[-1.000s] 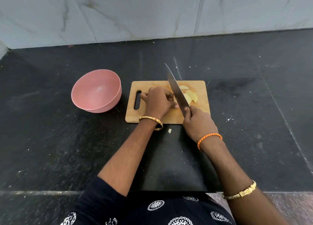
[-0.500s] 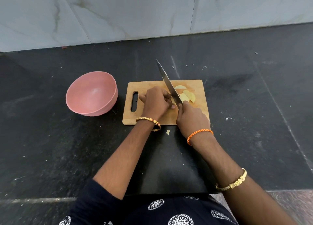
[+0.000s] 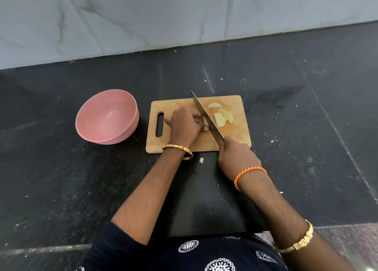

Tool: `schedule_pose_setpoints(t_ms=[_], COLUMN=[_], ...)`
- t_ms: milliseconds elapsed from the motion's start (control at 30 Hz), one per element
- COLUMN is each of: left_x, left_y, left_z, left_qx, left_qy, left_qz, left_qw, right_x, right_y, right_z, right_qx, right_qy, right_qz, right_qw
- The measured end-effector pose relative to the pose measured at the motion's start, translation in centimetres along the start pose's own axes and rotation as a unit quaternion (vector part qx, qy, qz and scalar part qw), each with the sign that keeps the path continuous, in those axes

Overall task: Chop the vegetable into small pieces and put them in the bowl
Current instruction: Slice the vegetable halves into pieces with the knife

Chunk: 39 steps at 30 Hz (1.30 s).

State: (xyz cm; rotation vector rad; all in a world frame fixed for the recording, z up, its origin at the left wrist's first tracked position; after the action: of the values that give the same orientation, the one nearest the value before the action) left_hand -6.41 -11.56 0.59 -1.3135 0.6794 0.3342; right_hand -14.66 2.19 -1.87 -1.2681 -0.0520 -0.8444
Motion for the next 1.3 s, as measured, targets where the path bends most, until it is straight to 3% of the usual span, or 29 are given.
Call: schedule_pose_setpoints(t_ms=[300,467,567,733,867,1100,1300], left_x=[0.0,-0.3,-0.9,-3.9,-5.1,-2.1,-3.8], left_y=[0.1,0.2,0.0,-1.0,1.0,0.2,0.2], left_z=[0.1,0.5,0.8,3.3,6.1,4.4,4.9], left_qx=[0.005,0.022,0.025,-0.017,-0.011,-0.016,-0.016], left_qy=[0.004,0.008,0.021,0.131,0.228,0.174,0.22], left_qz=[0.002,-0.013,-0.077,-0.165,-0.244,-0.289,-0.268], left_qw=[1.0,1.0,0.997,0.978,0.942,0.941,0.938], right_x=[-4.0,-4.8,-4.6,-5.1,-4.9,-5.6,-6.2], right_y=[-2.1,-5.6,-5.9,-5.7,-5.1,-6.0,-6.4], right_z=[5.1,6.9,6.8,6.3,5.9,7.1,7.2], right_qx=[0.039,-0.037,-0.092,-0.193,-0.224,-0.257,-0.268], right_qy=[0.013,0.017,0.016,0.026,-0.001,-0.021,-0.026], right_qz=[0.014,0.041,0.038,0.025,0.023,0.052,0.044], right_qw=[0.999,0.998,0.995,0.981,0.974,0.965,0.962])
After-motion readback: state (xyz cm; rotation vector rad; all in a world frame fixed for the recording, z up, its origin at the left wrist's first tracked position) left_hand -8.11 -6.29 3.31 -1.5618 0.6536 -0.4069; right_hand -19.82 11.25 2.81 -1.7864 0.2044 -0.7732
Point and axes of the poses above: each hand's wrist, its own z-axis away from the middle knuckle, its own y-axis out of the palm, x = y × z, the point moved 10 cm from there along -z, towards the middle knuckle, and after that the axes turned 8 degrees about -y, right-handed, at the moved point
